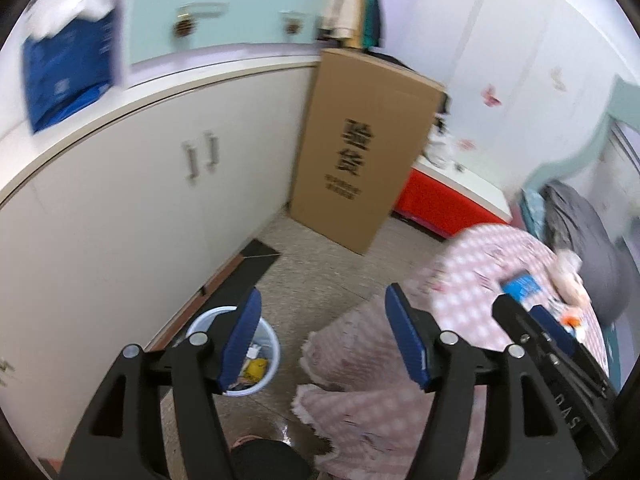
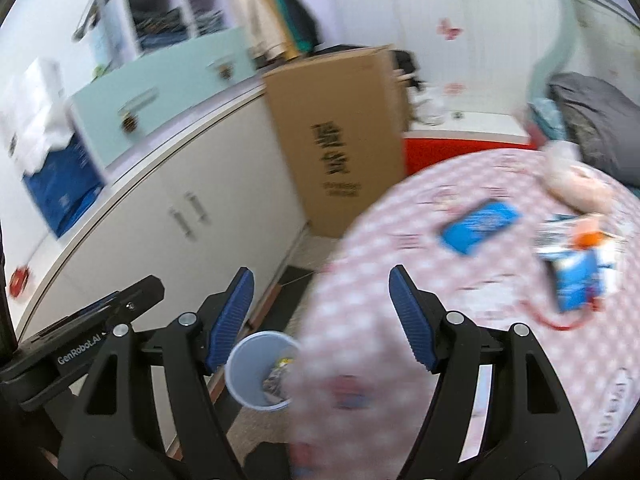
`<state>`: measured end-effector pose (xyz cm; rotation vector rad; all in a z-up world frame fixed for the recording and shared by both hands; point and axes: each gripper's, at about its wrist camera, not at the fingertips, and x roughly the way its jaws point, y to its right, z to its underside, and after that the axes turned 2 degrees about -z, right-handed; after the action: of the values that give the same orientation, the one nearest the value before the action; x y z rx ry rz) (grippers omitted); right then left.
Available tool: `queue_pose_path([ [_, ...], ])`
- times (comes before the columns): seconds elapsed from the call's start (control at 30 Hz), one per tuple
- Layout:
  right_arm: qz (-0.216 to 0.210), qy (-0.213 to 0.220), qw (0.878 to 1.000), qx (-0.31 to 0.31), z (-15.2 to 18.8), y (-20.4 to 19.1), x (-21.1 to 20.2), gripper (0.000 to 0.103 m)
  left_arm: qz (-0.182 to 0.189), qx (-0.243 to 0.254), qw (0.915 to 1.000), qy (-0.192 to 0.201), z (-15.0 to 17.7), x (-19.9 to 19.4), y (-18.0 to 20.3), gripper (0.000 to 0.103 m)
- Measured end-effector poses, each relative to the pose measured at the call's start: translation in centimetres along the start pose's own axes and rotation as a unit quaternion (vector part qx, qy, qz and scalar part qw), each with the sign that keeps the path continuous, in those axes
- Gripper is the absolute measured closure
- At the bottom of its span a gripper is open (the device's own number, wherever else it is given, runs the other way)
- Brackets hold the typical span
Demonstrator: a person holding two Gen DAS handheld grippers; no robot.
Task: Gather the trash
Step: 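Grasp the blue snack bar with the left tool while the right tool grasps the red string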
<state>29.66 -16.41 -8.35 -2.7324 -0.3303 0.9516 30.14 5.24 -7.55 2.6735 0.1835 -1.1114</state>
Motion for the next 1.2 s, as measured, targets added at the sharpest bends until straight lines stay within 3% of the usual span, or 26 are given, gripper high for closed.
queue_pose_path([
  [0.33,0.09,0.009,0.993,0.081,1.2,13.2,-4.4,0.034,0.05,0.111,0.9923,-0.023,2.6,1.4,12.7,0.038],
  [0.53,0.111,-0.026,0.986,0.122,2.8,18.6,-4.3,0.053,0.058,0.165,0.9839,-0.04,4.2,3.0,17.4,0.037],
  [0.77,0.105,-0.061,0.986,0.112,3.1,19.5,-2.4,0.07,0.06,0.202,0.976,-0.056,4.9,4.7,20.6,0.036],
  [0.87,0.099,-0.063,0.987,0.113,3.4,20.0,-1.9,0.089,0.062,0.213,0.973,-0.063,4.9,5.6,21.6,0.036],
  [1.2,0.09,-0.004,0.99,0.107,1.0,20.0,-4.1,0.093,0.069,0.223,0.9703,-0.065,4.0,7.5,23.4,0.036],
])
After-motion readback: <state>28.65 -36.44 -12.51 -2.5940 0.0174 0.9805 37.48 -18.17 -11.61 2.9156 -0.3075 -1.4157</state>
